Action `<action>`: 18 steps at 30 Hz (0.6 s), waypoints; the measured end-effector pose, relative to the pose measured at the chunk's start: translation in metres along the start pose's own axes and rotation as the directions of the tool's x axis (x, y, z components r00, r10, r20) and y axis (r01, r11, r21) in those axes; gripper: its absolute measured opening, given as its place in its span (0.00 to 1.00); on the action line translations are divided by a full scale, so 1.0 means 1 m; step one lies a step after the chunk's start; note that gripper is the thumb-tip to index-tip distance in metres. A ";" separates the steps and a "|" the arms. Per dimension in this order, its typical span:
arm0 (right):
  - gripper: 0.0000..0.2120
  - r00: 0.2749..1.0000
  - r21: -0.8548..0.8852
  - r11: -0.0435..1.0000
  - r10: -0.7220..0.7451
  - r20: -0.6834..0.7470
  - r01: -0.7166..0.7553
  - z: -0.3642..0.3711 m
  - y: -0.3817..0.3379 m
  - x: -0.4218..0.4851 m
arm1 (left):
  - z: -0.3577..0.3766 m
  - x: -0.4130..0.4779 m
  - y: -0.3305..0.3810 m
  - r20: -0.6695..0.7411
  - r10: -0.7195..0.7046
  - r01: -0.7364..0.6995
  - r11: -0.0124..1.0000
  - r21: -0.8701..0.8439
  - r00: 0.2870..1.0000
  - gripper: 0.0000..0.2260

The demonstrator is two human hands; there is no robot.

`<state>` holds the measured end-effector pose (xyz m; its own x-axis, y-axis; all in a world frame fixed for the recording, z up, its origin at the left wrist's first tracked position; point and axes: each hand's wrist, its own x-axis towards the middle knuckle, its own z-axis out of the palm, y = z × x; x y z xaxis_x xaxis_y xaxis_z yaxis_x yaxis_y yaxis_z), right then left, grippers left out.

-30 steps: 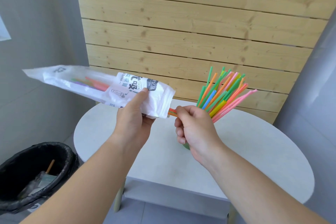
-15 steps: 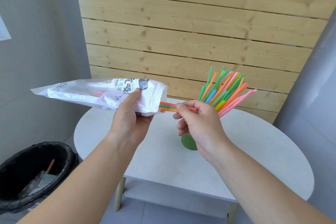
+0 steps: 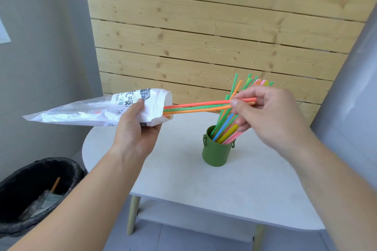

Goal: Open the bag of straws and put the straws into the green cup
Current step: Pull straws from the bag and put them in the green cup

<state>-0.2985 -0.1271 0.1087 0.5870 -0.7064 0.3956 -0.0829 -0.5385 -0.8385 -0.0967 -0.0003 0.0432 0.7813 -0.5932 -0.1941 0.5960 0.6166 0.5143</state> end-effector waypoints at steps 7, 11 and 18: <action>0.05 1.000 -0.139 0.990 -0.016 -0.018 0.013 -0.054 -0.008 0.005 | -0.004 0.005 -0.003 -0.035 0.005 -0.005 1.000 0.008 0.999 0.01; 0.05 0.999 -0.140 0.990 -0.030 -0.034 0.025 -0.075 -0.014 0.005 | -0.005 0.005 -0.006 -0.040 -0.009 0.009 1.000 0.006 0.999 0.01; 0.06 0.998 -0.274 0.961 -0.058 -0.035 0.046 -0.089 -0.017 0.003 | -0.005 0.004 -0.009 -0.056 -0.022 0.022 1.000 -0.001 0.998 0.01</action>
<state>-0.3671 -0.1615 0.1574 0.5624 -0.6898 0.4560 -0.2731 -0.6755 -0.6850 -0.0979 -0.0059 0.0330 0.7770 -0.5770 -0.2518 0.6134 0.6038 0.5092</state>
